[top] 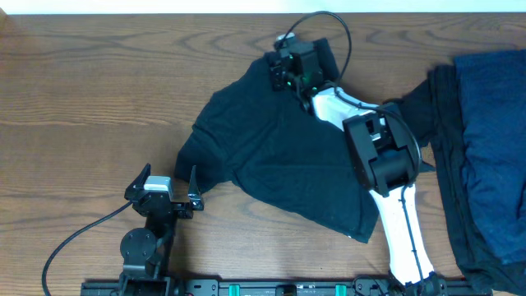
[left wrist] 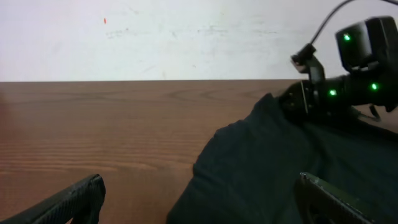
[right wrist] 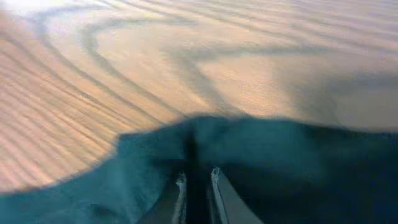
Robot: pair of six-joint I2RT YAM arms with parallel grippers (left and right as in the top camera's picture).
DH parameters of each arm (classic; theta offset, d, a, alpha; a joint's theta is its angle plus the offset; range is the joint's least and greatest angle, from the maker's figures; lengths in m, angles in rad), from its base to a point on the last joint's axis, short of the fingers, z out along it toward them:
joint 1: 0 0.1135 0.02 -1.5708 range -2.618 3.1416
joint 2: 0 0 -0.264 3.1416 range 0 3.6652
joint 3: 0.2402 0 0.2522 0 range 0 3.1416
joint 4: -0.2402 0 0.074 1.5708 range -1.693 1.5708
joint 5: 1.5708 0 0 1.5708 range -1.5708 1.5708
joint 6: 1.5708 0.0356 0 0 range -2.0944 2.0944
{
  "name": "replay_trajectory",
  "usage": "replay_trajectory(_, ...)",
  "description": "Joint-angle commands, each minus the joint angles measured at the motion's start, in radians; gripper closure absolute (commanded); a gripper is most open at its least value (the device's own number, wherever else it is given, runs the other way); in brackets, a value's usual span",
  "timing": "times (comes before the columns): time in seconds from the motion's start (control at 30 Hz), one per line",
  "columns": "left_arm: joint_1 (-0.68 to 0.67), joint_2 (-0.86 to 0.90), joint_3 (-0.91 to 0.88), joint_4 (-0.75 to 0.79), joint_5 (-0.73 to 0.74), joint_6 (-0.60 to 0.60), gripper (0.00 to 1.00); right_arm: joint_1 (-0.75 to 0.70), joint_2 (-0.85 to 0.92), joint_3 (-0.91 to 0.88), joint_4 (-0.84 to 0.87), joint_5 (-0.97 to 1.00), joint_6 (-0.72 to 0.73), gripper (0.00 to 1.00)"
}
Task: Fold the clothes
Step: 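Pull the T-shirt shoulder up and right with the right gripper, then release, then grasp the T-shirt's left hem edge with the left gripper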
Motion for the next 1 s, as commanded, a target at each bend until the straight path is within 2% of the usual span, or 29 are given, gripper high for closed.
replay_trajectory(0.0, -0.004, -0.008, -0.014, -0.037, 0.014, 0.013, 0.02, -0.005, -0.053, 0.094, -0.047, -0.018, -0.001, 0.81)
replay_trajectory(0.1, -0.004, -0.008, -0.014, -0.037, 0.014, 0.013, 0.02, -0.027, -0.142, 0.116, -0.160, -0.015, -0.001, 0.77)
replay_trajectory(0.27, -0.004, -0.008, -0.014, -0.037, 0.014, 0.013, 0.02, -0.085, -0.327, 0.116, -0.482, -0.011, -0.002, 0.54)
replay_trajectory(0.4, -0.004, -0.008, -0.014, -0.037, 0.014, 0.013, 0.02, -0.156, -0.453, 0.116, -0.769, -0.010, -0.002, 0.22)
replay_trajectory(0.43, -0.004, -0.008, -0.014, -0.037, 0.014, 0.013, 0.02, -0.175, -0.478, 0.116, -0.823, -0.010, -0.002, 0.02)
replay_trajectory(0.63, -0.004, -0.008, -0.014, -0.037, 0.014, 0.013, 0.02, -0.279, -0.548, 0.116, -1.002, -0.011, -0.001, 0.01)
replay_trajectory(0.97, -0.004, -0.008, -0.014, -0.028, 0.014, 0.055, 0.02, -0.340, -0.548, 0.112, -1.017, -0.011, -0.001, 0.01)
